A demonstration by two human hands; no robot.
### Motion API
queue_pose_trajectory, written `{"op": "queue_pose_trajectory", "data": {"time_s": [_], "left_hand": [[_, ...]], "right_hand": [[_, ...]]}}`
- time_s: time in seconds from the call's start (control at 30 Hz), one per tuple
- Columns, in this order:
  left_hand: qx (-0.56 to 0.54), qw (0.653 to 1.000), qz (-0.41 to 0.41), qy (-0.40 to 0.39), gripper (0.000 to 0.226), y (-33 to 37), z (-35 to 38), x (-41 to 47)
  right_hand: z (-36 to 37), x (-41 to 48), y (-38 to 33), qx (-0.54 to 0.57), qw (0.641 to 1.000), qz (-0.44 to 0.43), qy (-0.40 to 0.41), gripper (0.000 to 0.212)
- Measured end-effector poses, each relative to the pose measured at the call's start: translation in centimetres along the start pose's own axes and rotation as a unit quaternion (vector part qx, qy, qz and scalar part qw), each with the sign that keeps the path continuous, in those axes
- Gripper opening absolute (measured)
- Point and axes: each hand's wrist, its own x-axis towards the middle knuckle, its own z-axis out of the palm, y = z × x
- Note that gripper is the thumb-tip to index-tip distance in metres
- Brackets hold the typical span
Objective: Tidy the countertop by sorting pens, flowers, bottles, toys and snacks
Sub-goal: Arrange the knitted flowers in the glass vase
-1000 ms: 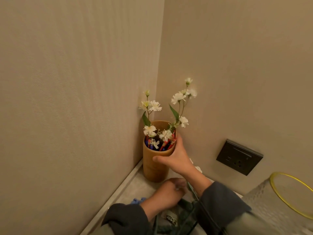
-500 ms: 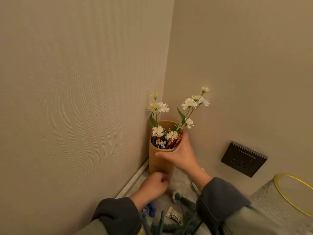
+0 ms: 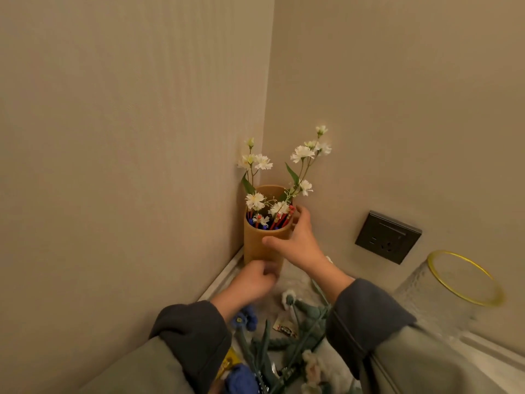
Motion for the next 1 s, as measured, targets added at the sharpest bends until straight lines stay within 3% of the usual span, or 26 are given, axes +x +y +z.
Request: {"op": "queue_pose_trajectory", "data": {"time_s": [0.23,0.43,0.57,0.8,0.9,1.0], "left_hand": [[-0.101,0.990,0.078,0.062,0.025,3.8,-1.1,-5.1],[-0.148,0.983,0.110,0.018,0.025,5.5,1.3,-10.2],[-0.152,0.981,0.120,-0.018,0.025,5.8,3.0,-12.6],[-0.160,0.983,0.067,-0.053,0.018,3.9,7.2,-15.2],[-0.088,0.992,0.070,-0.058,0.014,2.4,9.3,-16.1],[0.025,0.996,0.068,-0.059,0.023,1.6,10.9,-17.4]], "right_hand": [[-4.1,-6.8,-2.4,0.034,0.999,0.014,0.026,0.059],[-7.3,-13.5,-2.3,0.028,0.998,0.001,0.060,0.030],[-8.9,-17.0,-1.2,0.028,0.996,0.009,0.080,0.023],[-10.0,-21.5,3.7,0.008,0.994,0.076,0.079,0.020],[-9.4,-22.7,6.3,-0.003,0.991,0.114,0.071,0.023],[-8.1,-23.6,8.3,-0.018,0.987,0.157,0.029,0.023]]}}
